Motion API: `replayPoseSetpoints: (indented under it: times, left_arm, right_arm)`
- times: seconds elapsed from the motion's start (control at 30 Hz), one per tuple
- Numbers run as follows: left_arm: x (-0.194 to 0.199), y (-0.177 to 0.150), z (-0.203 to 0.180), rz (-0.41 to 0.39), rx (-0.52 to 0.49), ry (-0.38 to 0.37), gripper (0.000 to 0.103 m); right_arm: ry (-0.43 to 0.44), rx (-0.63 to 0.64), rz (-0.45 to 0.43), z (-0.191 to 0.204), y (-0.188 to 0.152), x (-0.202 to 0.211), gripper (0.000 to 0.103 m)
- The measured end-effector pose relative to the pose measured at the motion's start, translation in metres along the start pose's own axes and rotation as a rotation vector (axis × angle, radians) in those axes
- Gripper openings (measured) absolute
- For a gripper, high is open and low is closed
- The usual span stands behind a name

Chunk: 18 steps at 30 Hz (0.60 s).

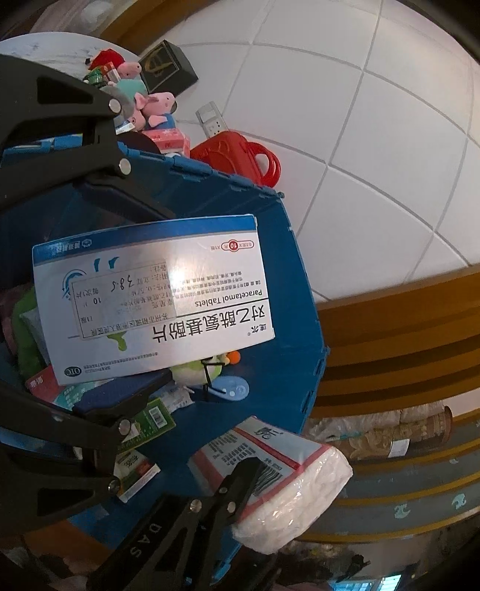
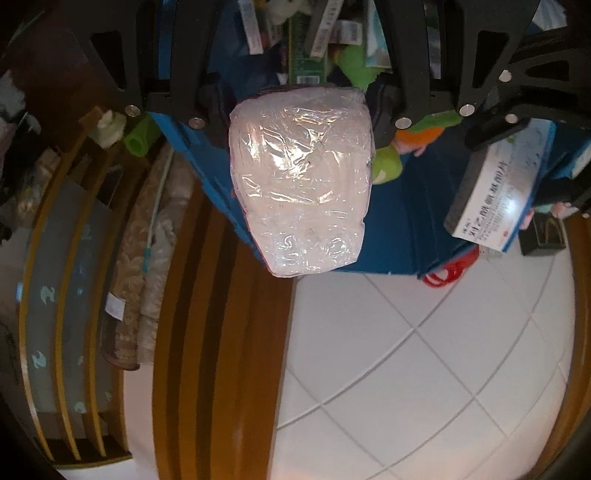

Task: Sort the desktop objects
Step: 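Open both tools to drop the box and pack into the crate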

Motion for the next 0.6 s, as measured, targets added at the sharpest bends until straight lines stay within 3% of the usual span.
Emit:
replayPoseSetpoints:
  times: [0.23,0.3,0.4,0.6]
  left_arm:
    - [-0.009,-0.002,-0.006,0.044,-0.009,-0.007,0.077]
    - [-0.01,-0.004,-0.007,0.057,-0.012,-0.009,0.083]
    - [-0.008,-0.003,-0.008,0.054,-0.011,-0.01,0.099]
    - [-0.003,-0.007,-0.009,0.051,-0.025,-0.011,0.101]
  right_arm:
    - [-0.077,0.093,0.071,0.0,-0.004,-0.014,0.059]
    - [-0.086,0.095,0.076,-0.003,-0.006,-0.014,0.065]
    - [-0.092,0.083,0.055,-0.01,-0.001,-0.009,0.1]
    - [-0.111,0.084,0.014,-0.014,0.007,0.009,0.103]
Point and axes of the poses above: each gripper's, at about its wrist camera, not at the fingertips, and x roughly against the way its jaws point, z to its left, y to its top, the point moved 8 cm from there along -x, roughly the way its jaws point, and after that the axes turned 5 degrees about y, right-handed, at the moved point
